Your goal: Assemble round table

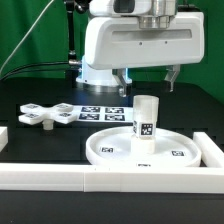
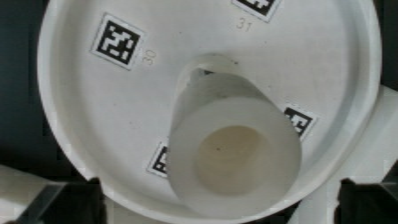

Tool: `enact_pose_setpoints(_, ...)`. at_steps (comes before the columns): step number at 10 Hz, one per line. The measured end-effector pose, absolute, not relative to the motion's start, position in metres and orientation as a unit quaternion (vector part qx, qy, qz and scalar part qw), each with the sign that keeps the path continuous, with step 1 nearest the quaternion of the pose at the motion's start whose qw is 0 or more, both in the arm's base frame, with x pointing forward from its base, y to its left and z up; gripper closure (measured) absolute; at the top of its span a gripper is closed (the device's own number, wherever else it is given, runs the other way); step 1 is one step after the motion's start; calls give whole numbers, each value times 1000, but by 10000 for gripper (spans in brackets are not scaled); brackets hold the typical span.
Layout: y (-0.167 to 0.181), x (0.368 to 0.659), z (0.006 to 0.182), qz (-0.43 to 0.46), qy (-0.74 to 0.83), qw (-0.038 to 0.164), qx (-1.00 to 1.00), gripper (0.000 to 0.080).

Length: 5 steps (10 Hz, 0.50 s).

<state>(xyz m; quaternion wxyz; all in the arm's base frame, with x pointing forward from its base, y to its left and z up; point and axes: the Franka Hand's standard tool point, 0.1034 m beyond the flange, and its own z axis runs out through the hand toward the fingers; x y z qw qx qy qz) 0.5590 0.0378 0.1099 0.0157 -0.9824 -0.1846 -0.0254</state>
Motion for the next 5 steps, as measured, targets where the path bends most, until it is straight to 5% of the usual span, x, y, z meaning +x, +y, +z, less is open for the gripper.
enact_pose_setpoints(5, 37, 558, 98, -25, -188, 15, -982, 150)
